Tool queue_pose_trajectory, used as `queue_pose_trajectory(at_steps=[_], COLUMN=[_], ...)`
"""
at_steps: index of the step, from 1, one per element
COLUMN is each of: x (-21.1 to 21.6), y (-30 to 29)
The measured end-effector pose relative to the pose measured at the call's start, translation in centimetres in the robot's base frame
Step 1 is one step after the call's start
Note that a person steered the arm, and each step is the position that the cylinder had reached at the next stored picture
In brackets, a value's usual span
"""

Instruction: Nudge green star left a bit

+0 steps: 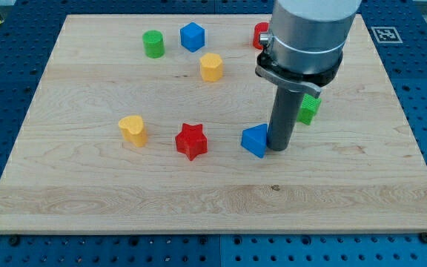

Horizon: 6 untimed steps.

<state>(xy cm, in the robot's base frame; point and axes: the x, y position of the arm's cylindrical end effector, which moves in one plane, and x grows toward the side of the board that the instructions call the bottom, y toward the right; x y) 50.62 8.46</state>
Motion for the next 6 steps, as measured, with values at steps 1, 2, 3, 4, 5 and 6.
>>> queue_pose_trajectory(at_steps=[1, 2, 3, 4, 5, 6], x=[0.3, 0.3, 0.2, -2.6, -5.2, -6.6], y=[1.0, 6.2, 9.3, 9.4, 9.4, 9.6])
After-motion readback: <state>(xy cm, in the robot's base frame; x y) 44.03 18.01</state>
